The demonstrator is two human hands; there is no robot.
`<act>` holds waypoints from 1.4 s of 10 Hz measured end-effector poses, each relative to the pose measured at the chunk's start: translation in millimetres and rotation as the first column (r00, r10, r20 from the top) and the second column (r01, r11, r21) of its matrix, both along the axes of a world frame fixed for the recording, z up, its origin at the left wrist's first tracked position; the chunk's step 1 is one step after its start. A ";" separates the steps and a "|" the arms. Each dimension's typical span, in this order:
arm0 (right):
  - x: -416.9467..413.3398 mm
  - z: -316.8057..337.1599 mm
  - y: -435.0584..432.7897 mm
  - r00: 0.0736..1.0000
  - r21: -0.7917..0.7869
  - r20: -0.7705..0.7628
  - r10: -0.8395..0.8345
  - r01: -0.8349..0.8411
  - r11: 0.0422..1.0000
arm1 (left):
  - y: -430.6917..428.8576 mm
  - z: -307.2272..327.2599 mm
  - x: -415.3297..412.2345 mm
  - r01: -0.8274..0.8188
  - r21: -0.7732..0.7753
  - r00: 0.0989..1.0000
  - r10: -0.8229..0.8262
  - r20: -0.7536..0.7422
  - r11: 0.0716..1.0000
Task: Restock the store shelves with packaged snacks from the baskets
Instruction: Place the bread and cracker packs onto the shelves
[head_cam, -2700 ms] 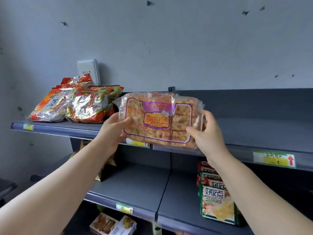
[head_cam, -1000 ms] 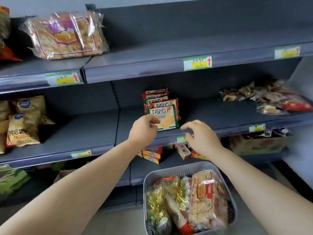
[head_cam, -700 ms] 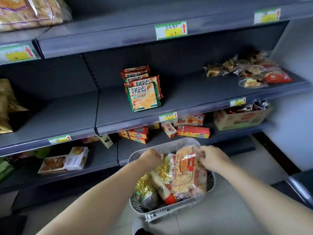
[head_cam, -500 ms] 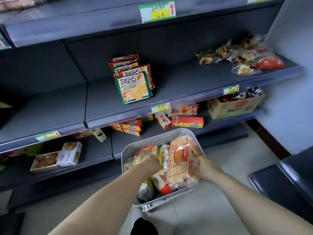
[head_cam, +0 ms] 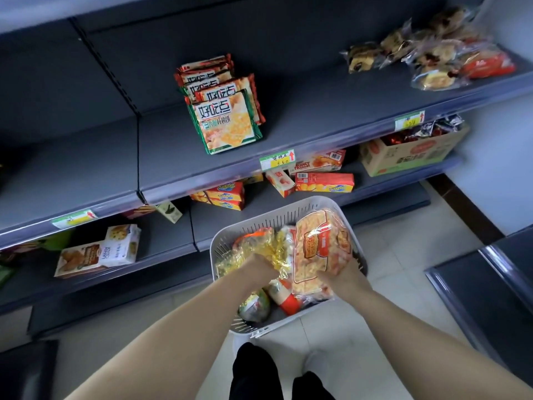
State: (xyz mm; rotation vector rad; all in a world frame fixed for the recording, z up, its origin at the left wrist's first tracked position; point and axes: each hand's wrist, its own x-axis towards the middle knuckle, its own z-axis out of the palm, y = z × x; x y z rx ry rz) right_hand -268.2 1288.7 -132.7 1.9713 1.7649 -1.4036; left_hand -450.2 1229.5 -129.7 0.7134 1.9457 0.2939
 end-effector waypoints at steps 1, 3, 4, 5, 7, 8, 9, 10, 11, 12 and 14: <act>-2.3 -5.9 4.6 0.999 0.024 0.047 -0.010 0.009 1.000 | -3.2 -5.2 -8.5 -0.006 -0.032 1.000 0.006 0.006 0.999; -9.6 -15.3 9.4 0.970 0.032 -0.145 -0.196 0.203 0.979 | 3.5 -14.0 -28.2 -0.025 -0.074 1.000 0.024 -0.012 0.997; -5.1 -10.1 11.2 0.889 -0.025 -0.315 -0.333 0.343 0.939 | 4.7 -15.1 -32.0 -0.051 -0.077 0.998 0.048 -0.045 0.996; 2.6 -1.6 14.9 0.795 -0.105 -0.438 -0.419 0.418 0.902 | 5.4 -14.3 -33.9 -0.218 -0.012 0.973 0.217 -0.078 0.976; 21.5 9.4 20.8 0.717 -0.274 -0.582 -0.382 0.270 0.923 | -1.1 -6.8 -39.5 -0.625 0.052 0.775 0.612 0.156 0.779; 22.2 8.7 21.9 0.694 -0.335 -0.630 -0.349 0.163 0.928 | -11.5 1.2 -42.1 -0.747 -0.030 0.612 0.705 0.357 0.664; 18.9 10.9 19.4 0.664 -0.400 -0.654 -0.361 0.101 0.911 | -22.9 3.5 -43.4 -0.830 -0.058 0.436 0.709 0.555 0.555; 9.5 19.9 13.7 0.647 -0.426 -0.667 -0.370 0.076 0.902 | -28.4 7.9 -41.5 -0.920 0.001 0.311 0.729 0.610 0.392; -1.8 20.6 13.9 0.540 -0.445 -0.709 -0.455 0.158 0.881 | -29.6 19.5 -40.2 -0.969 0.077 0.230 0.747 0.624 0.234; -10.2 20.0 5.2 0.442 -0.541 -0.694 -0.568 0.201 0.817 | -29.7 34.5 -39.2 -0.983 0.112 0.182 0.710 0.680 0.144; -31.8 22.5 -16.8 0.571 -0.541 -0.620 -0.538 0.186 0.820 | -43.9 59.6 -46.8 -0.975 0.170 0.224 0.670 0.708 0.146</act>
